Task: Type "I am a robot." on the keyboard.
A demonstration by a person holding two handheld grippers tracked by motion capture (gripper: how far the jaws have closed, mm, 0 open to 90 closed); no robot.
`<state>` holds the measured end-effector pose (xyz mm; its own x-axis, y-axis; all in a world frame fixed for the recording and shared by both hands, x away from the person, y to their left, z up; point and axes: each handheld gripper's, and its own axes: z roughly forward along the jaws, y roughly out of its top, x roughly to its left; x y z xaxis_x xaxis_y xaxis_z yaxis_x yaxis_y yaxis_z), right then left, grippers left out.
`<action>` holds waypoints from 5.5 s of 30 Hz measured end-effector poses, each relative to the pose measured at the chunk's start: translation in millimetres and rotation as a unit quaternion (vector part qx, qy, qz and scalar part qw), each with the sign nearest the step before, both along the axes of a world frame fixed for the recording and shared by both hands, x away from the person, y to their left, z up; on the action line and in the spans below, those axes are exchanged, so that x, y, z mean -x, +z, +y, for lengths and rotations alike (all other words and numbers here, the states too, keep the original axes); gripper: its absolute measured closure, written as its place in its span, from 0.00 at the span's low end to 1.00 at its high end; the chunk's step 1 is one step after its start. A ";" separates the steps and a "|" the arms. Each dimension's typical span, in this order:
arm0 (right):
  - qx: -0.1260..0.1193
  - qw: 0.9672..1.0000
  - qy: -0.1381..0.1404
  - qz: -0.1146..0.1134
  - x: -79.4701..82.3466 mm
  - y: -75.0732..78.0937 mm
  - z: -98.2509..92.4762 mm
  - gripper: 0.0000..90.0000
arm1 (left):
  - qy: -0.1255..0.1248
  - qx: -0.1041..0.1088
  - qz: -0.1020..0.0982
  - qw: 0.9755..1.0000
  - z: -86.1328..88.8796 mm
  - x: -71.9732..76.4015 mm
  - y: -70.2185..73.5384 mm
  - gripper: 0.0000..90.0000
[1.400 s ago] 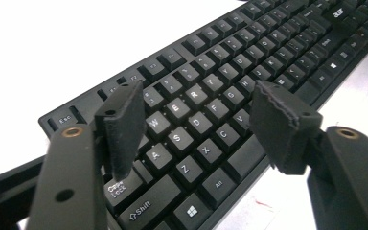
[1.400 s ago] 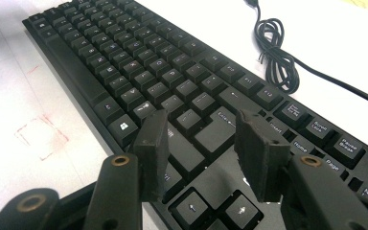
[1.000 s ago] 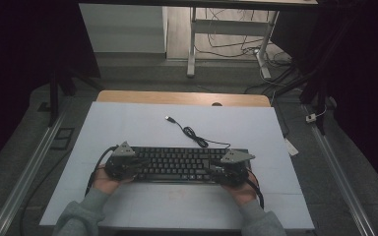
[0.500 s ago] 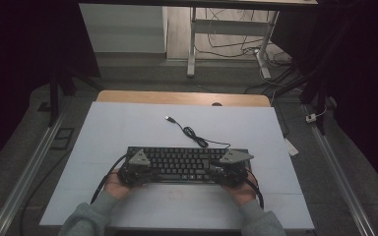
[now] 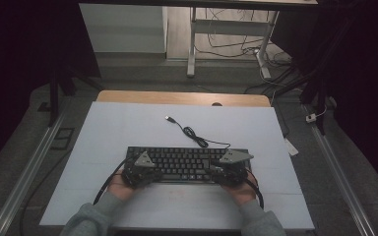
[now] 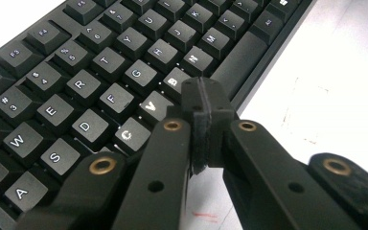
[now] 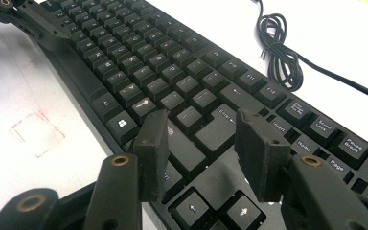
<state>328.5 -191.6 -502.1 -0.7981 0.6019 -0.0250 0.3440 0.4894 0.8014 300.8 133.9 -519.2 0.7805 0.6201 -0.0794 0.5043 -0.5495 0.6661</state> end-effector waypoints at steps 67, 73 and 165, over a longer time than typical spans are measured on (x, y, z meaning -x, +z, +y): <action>0.003 1.000 0.002 0.001 -0.5 -0.7 0.2 0.61 | 0.116 0.046 -0.020 0.992 54.0 -8.6 20.9 0.55; 0.004 1.000 0.002 0.002 -0.6 -0.9 0.4 0.61 | 0.119 0.036 -0.015 0.992 56.6 -10.5 16.4 0.70; 0.006 1.000 0.000 -0.001 -0.9 -1.3 0.9 0.60 | 0.088 0.062 -0.024 0.994 47.4 -3.8 27.7 0.40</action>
<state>329.3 -190.7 -503.4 -0.7981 0.6016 -0.0331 0.3427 0.4983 0.7964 304.6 181.3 -491.5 0.6660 0.7348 -0.1285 0.5505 -0.3680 0.7493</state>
